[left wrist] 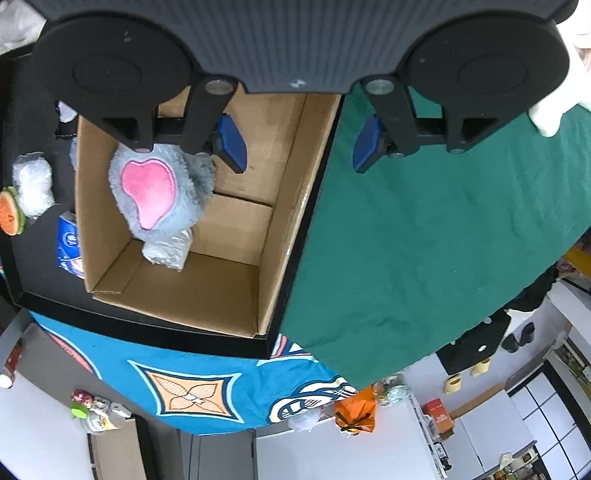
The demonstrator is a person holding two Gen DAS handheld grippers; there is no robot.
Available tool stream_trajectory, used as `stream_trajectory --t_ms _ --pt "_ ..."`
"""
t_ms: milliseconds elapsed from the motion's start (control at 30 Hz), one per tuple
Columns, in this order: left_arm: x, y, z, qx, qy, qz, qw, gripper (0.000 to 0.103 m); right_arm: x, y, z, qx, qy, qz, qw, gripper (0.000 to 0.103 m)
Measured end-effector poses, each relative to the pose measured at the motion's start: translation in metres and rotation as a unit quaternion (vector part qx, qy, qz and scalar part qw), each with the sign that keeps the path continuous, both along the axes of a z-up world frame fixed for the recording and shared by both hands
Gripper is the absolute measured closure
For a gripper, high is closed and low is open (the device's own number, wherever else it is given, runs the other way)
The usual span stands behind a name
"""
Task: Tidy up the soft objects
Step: 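Reach the right tool to the burger plush and grasp it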
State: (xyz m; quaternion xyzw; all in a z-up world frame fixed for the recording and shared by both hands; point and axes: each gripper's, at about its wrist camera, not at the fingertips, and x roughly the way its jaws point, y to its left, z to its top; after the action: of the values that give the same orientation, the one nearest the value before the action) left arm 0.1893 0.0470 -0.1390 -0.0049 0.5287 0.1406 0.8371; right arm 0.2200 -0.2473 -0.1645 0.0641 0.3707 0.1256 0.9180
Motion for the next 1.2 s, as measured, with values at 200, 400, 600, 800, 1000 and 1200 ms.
stream_trajectory --t_ms 200,400,600,800,1000,1200 --pt "0.007 -0.006 -0.004 0.022 0.008 0.006 0.9997 0.041 0.001 -0.013 -0.019 -0.003 -0.008 -0.008 1.000 0.033" --pt "0.016 -0.010 -0.009 0.042 0.014 0.005 0.9990 0.040 0.008 -0.023 -0.027 -0.013 -0.008 -0.022 1.000 0.034" --pt "0.023 -0.012 -0.014 0.054 0.020 0.006 0.9984 0.040 0.018 -0.030 -0.040 -0.020 0.009 -0.043 0.999 0.037" --pt "0.027 -0.013 -0.019 0.061 0.029 0.001 0.9977 0.040 0.026 -0.031 -0.057 -0.033 0.043 -0.039 0.998 0.048" --pt "0.024 -0.016 -0.018 0.063 0.032 -0.004 0.9975 0.040 0.021 -0.028 -0.056 -0.037 0.050 -0.032 0.998 0.071" --pt "0.019 -0.017 -0.012 0.060 0.026 -0.007 0.9978 0.040 0.015 -0.026 -0.041 -0.031 0.036 -0.028 0.998 0.074"
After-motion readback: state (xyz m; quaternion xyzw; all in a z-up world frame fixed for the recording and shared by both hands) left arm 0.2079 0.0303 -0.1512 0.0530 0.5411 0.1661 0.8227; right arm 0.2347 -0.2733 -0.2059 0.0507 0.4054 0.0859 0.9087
